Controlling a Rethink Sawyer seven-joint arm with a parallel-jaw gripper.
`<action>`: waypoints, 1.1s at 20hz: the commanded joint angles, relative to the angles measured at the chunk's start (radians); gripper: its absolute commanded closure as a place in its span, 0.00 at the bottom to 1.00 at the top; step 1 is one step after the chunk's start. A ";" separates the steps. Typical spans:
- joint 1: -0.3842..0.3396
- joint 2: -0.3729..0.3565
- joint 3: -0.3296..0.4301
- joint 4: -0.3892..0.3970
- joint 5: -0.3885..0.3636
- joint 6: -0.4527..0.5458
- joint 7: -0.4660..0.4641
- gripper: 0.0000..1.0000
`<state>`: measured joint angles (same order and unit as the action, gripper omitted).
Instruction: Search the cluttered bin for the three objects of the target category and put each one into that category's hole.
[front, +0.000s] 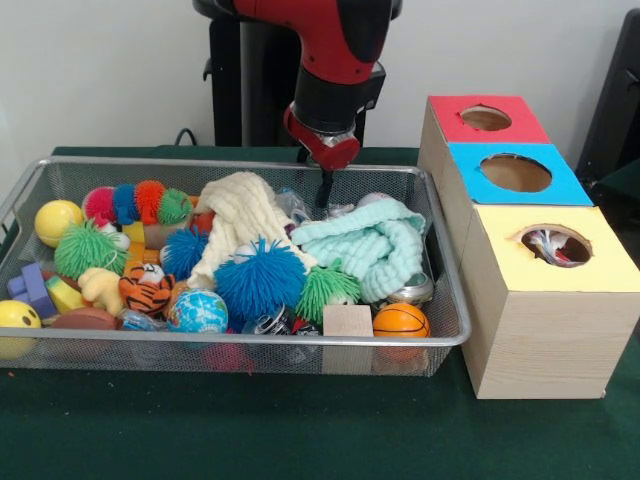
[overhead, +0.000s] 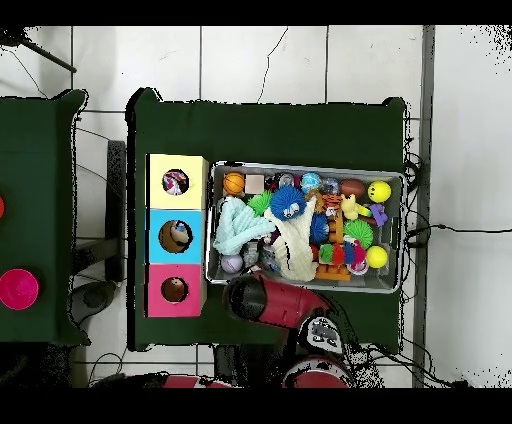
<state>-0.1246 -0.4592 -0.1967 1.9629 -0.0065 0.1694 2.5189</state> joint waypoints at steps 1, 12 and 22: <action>0.005 -0.058 0.064 -0.036 0.019 0.180 0.035 0.00; 0.013 -0.101 0.053 -0.087 0.004 0.317 0.025 0.00; 0.013 -0.050 0.051 -0.182 -0.007 0.344 0.013 0.00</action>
<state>-0.1061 -0.5532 -0.1973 1.9256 -0.0072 0.4129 2.5189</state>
